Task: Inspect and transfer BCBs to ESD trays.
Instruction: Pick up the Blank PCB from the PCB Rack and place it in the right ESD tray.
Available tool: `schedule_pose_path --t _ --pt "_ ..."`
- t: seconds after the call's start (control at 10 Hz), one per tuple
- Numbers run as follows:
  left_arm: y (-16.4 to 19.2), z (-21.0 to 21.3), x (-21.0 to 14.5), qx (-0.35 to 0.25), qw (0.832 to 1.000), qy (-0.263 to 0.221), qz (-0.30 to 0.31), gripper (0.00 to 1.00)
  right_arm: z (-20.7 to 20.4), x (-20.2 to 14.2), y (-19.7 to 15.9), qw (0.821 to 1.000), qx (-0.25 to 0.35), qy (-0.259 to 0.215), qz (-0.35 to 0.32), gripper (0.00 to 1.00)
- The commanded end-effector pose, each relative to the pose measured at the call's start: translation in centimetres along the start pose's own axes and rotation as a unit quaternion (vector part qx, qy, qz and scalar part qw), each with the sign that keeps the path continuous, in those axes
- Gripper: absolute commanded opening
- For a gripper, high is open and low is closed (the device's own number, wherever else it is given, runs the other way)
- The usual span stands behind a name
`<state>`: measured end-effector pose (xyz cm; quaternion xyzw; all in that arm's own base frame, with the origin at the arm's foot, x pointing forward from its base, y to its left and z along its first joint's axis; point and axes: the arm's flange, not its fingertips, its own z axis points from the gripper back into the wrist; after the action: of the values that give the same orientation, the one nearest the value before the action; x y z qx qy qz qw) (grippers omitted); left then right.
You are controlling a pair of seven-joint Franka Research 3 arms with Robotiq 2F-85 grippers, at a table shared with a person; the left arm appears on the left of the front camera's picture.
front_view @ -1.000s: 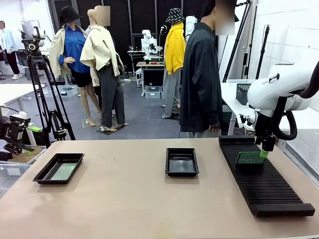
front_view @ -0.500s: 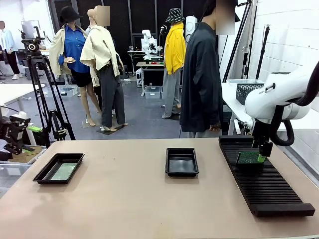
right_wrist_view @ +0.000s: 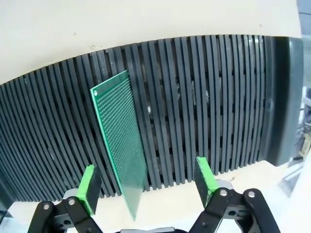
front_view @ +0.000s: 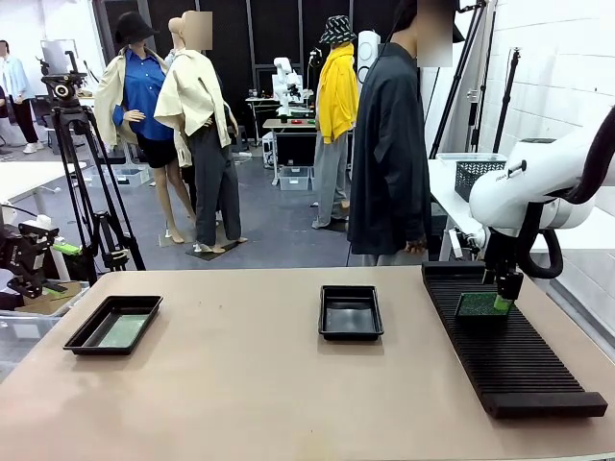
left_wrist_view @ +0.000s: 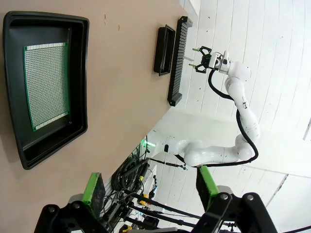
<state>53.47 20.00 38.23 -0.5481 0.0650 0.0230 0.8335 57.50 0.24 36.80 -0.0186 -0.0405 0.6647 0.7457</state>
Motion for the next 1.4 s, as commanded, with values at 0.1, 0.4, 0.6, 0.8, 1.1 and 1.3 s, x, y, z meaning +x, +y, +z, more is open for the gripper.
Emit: schedule_pose_path --t 0.1,0.4,0.6,0.8,1.1,1.3 --pt "-0.3 -0.2 -0.4 0.014 1.000 -0.001 0.008 1.00 0.3 0.4 -0.7 1.000 0.001 -0.011 0.016 0.72" --pt "-0.3 -0.2 -0.4 0.014 1.000 -0.001 0.008 1.00 0.5 0.5 -0.9 1.000 0.008 -0.017 0.018 0.42" --pt "-0.3 -0.2 -0.4 0.014 1.000 -0.001 0.008 1.00 0.5 0.4 -1.0 0.999 0.015 -0.020 0.021 0.22" --pt "-0.3 -0.2 -0.4 0.014 1.000 -0.001 0.008 1.00 0.5 0.3 -1.3 0.999 0.023 -0.021 0.023 0.01" --pt "-0.3 -0.2 -0.4 0.014 1.000 -0.001 0.008 1.00 0.7 0.3 -1.6 0.999 0.038 -0.019 0.028 0.00" --pt "-0.3 -0.2 -0.4 0.014 1.000 -0.001 0.008 1.00 1.1 0.1 -2.2 0.998 0.060 -0.024 0.022 0.00"
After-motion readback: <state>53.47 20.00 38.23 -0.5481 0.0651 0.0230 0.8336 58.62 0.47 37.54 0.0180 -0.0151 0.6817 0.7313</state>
